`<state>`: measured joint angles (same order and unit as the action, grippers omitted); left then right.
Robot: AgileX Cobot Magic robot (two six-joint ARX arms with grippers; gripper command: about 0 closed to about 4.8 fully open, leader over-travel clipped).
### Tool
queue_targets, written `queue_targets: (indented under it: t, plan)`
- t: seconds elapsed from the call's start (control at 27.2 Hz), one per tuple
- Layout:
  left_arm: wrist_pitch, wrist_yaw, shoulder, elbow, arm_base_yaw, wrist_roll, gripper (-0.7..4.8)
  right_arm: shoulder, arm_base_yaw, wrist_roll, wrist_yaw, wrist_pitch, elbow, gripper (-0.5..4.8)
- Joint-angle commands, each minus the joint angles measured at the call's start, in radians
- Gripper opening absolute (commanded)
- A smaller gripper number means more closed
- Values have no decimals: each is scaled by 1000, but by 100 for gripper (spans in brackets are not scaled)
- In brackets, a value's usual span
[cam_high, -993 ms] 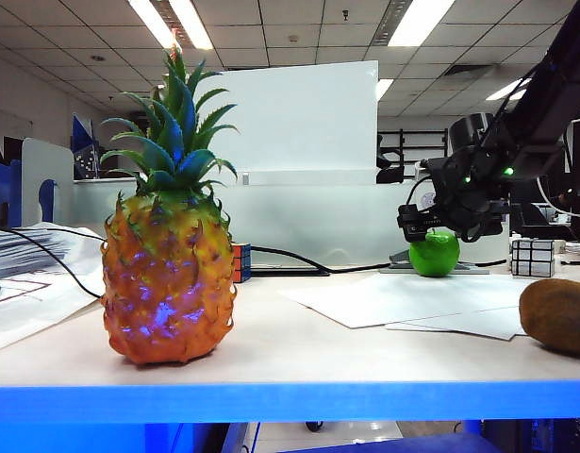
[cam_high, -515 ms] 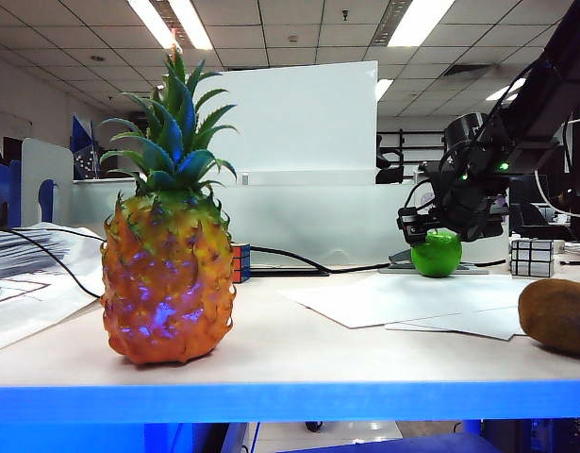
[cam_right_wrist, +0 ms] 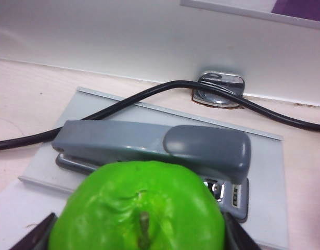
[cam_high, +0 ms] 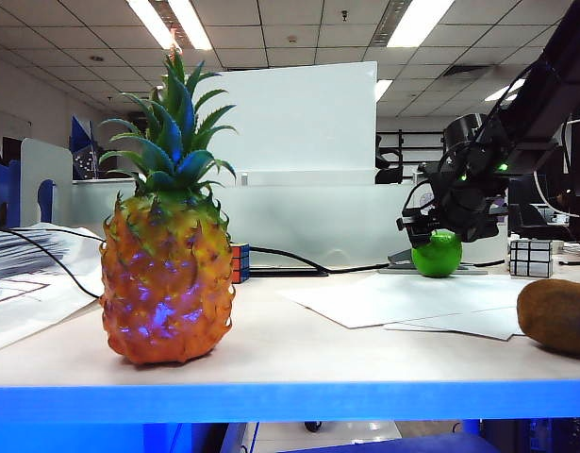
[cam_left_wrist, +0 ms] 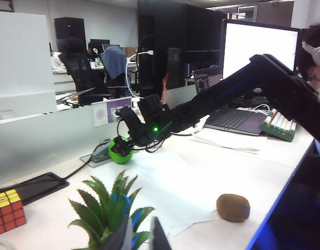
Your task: Arrange all the fruits from large to small from left to right in a row.
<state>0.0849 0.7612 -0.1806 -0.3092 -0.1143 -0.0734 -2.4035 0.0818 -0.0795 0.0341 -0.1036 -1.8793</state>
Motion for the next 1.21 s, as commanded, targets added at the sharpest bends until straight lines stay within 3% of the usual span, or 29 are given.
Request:
queue_targets:
  t: [0.04,0.51,0.77,0.96,1.21]
  plan:
    - [-2,-15,-7,-1,0,14,58,42,13,0,-40,38,-44,-1]
    - [23,-21,-25,-1,0,16,58,523,208,-31,-169,107,-36,-2]
    - [50,-17,-25,-1,0,10,58,756,307,-29,-167,156,79,-2]
    - [63,-17,-25,-1,0,2,58,937,388,-47,-148,152,289,-2]
    - [74,-13,-24,-1,-1,-21,58,1214,520,-40,5,37,693,-2]
